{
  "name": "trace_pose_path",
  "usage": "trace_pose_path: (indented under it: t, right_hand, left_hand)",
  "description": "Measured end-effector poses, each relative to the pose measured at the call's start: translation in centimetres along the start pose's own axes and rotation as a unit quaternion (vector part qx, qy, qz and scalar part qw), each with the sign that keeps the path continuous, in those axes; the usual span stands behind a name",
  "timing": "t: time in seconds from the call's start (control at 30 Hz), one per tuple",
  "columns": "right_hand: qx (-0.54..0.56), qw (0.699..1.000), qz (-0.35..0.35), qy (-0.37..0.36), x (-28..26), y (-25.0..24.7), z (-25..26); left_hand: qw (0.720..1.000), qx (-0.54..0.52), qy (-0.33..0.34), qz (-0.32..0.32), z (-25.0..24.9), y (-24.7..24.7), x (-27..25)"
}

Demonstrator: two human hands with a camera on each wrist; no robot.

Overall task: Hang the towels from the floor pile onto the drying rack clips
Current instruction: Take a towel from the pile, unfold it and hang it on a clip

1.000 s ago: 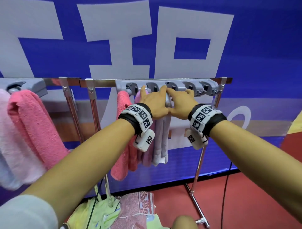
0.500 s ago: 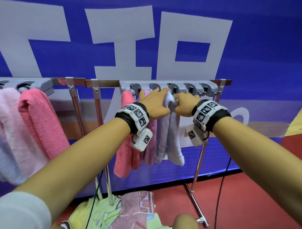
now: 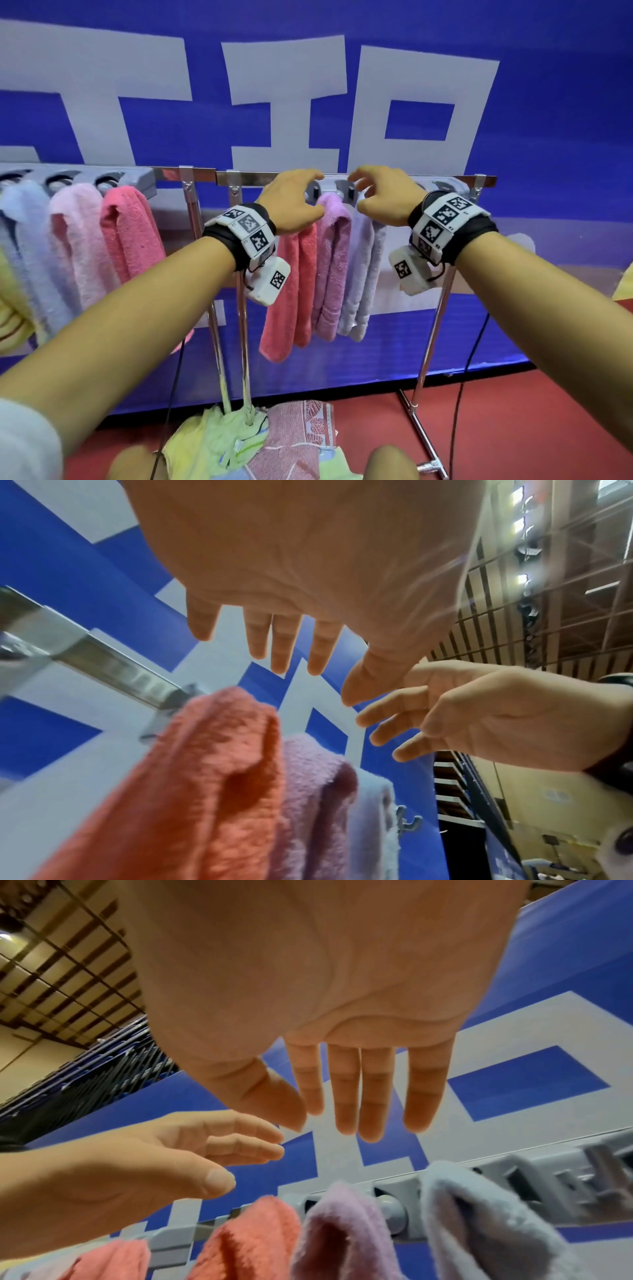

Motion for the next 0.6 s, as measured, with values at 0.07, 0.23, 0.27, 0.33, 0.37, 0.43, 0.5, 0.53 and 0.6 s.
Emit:
trace_pose_path:
  t: [0.07, 0.23, 0.27, 0.33, 0.37, 0.43, 0.5, 0.53, 0.6]
  right_hand:
    - [-0.006, 1.000, 0.004, -0.028, -0.2, 0.8, 1.5]
    - [-0.024, 0.995, 0.023, -0.089, -0.8, 2.9, 5.2]
    - [-0.031, 0.994, 0.027, -0.102, -0.8, 3.5, 6.1]
    - [-0.044, 0.992, 0.037, -0.114, -0.7, 4.4, 7.5]
    - [-0.049, 0.991, 0.040, -0.117, -0.7, 4.9, 8.3]
    - [-0.057, 0.990, 0.049, -0.118, -0.8, 5.6, 9.8]
    - [-0.071, 0.989, 0.057, -0.120, -0.7, 6.7, 11.0]
    - [-0.076, 0.987, 0.059, -0.128, -0.8, 7.3, 11.6]
    - [-0.088, 0.983, 0.065, -0.150, -1.0, 8.7, 12.9]
  left_hand:
    - [1.000, 0.024, -0.004, 0.002, 1.6, -0.6, -1.1]
    - [0.994, 0.087, -0.061, 0.025, 5.5, -2.4, -4.4]
    - [0.992, 0.097, -0.072, 0.032, 6.2, -2.6, -5.1]
    - [0.989, 0.109, -0.085, 0.044, 7.2, -2.8, -5.9]
    - [0.988, 0.114, -0.089, 0.048, 7.8, -2.9, -6.3]
    - [0.986, 0.125, -0.099, 0.059, 8.6, -3.0, -7.0]
    - [0.983, 0.141, -0.102, 0.064, 9.1, -3.0, -7.7]
    - [0.981, 0.150, -0.101, 0.066, 9.3, -3.1, -8.2]
    - [0.980, 0.166, -0.090, 0.068, 9.5, -3.0, -9.1]
Point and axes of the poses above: each hand's wrist, its own x-axis towards the middle knuckle, its own y-axis out of the palm, z = x × y, the point moved 7 cm from there along x, towards the middle knuckle, and after that the axes turned 1 degree about -x, right-handed, at the moved point
